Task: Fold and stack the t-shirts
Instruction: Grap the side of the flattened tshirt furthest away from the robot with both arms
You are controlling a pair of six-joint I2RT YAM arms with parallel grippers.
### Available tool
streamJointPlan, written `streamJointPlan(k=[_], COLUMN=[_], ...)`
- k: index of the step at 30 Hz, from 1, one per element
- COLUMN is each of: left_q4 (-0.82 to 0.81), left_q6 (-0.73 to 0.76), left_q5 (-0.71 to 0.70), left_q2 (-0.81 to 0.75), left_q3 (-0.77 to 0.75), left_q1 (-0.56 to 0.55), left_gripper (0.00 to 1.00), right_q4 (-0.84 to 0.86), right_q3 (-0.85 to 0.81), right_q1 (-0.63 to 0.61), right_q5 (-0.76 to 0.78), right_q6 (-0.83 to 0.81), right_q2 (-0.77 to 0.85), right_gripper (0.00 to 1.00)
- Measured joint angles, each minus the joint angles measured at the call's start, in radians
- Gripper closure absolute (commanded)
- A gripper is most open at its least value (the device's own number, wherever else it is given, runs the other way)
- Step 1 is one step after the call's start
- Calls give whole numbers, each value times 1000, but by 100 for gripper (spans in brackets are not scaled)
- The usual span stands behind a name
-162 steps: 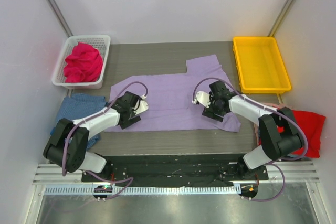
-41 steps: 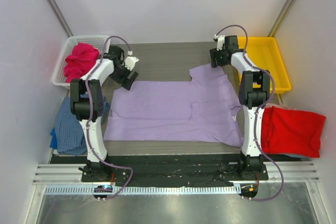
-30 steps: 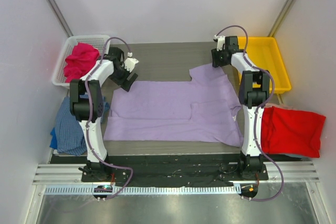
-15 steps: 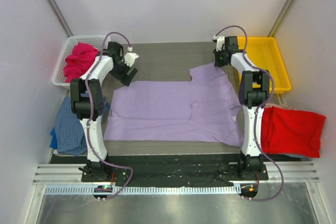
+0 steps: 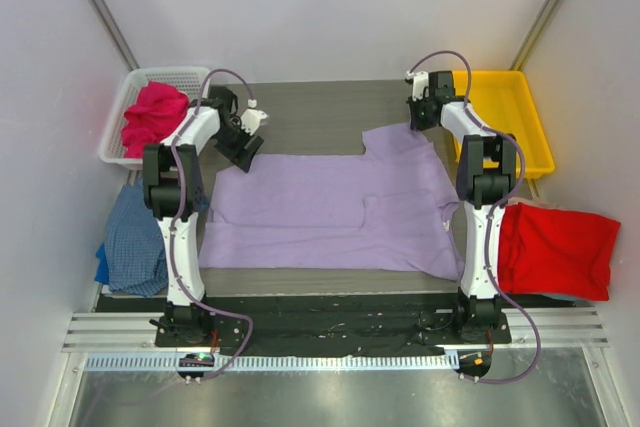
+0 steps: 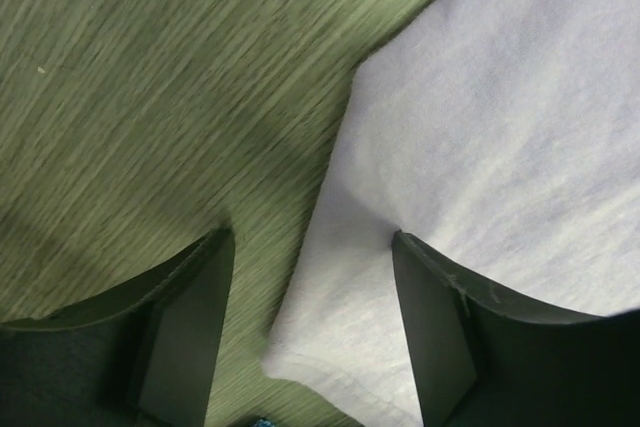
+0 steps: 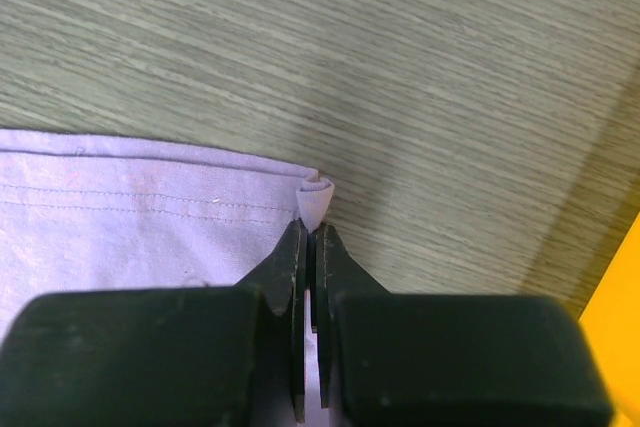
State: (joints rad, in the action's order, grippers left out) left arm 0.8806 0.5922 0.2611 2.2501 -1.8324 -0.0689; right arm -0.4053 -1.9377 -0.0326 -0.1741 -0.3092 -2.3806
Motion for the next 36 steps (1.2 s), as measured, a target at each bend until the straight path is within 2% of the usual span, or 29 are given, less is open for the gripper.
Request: streamJointPlan(k=[10,13,14,20,22,26,36], left_q4=[21,23,25,43,48,55,53], left_q6=[18,19,19,18,17,13,10], left_q5=[20,25,28,50,55,62,64], left_q2=[28,31,31,40,40,40,29], left_q3=[-47,-51,-51,-64,-64,-64,-45], left_q1=[4,5,6,6,6,6,6], left_gripper=[49,58,65,88,89,100,100], right_q4=[-13,-15,-15,-17,-21,-26,-39], right_q3=[56,70,72,76,76,76,95], right_q1=[0,0,0,0,0,0,0], right_q5=[0,0,0,4,5,5,11], right_q6=[-16,-27,-29,-37,-37,-38,-48], right_q2=[40,49,51,55,58,64,82], right_gripper=[99,99,99,99,99,99,99])
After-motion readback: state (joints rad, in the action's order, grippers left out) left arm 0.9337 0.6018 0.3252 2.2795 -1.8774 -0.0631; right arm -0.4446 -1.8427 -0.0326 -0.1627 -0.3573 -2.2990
